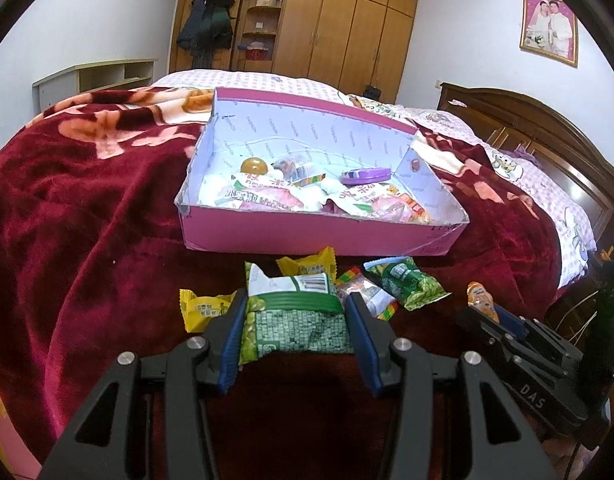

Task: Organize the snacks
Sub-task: 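Lift and carry the green snack bag and jelly cup over the pink box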

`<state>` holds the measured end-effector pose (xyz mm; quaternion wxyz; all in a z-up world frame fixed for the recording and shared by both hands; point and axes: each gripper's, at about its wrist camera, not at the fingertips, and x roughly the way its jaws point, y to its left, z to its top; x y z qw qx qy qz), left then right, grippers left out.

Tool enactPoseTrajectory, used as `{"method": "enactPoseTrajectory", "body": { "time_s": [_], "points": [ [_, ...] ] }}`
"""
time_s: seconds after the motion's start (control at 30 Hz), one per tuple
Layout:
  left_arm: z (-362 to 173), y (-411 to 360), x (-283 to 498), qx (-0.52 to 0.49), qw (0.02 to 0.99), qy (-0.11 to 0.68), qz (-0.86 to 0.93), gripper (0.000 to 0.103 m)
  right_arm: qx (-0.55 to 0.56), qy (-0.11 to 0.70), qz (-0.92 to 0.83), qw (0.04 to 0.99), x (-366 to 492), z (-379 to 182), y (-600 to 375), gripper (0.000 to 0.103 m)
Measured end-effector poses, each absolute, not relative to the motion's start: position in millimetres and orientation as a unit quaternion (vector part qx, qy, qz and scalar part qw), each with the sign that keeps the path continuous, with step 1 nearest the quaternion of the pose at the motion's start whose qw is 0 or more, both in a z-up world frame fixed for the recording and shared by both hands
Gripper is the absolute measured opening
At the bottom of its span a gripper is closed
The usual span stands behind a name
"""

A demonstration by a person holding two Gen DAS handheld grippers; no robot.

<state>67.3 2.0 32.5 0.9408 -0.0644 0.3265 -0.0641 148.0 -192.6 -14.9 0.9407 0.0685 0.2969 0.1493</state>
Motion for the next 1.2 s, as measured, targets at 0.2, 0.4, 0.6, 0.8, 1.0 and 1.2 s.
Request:
{"method": "enactPoseTrajectory", "body": {
  "time_s": [0.2, 0.4, 0.6, 0.8, 1.0, 1.2],
  "points": [
    [37.9, 2.5, 65.4, -0.066, 0.943, 0.32, -0.064, 0.05, 0.076, 0.297, 0.156, 0.939, 146.0, -10.6, -193.7, 0.036],
    [39.2, 2.9, 66.2, -0.063, 0.943, 0.32, -0.059, 0.05, 0.079, 0.289, 0.163, 0.94, 144.0, -3.9, -193.3, 0.036],
    [43.8, 5.0, 70.0, -0.062, 0.945, 0.316, -0.054, 0.05, 0.08, 0.278, 0.172, 0.941, 145.8, 9.4, -194.0, 0.036],
    [52.1, 7.3, 80.4, -0.055, 0.948, 0.308, -0.049, 0.05, 0.077, 0.273, 0.182, 0.941, 152.0, 19.8, -192.0, 0.036],
    [62.3, 9.7, 96.1, -0.046, 0.953, 0.296, -0.044, 0.05, 0.078, 0.272, 0.186, 0.941, 160.5, 26.7, -190.8, 0.036],
    [68.7, 9.6, 117.1, -0.035, 0.955, 0.29, -0.049, 0.05, 0.079, 0.273, 0.188, 0.94, 170.4, 31.2, -190.2, 0.036]
  ]
}}
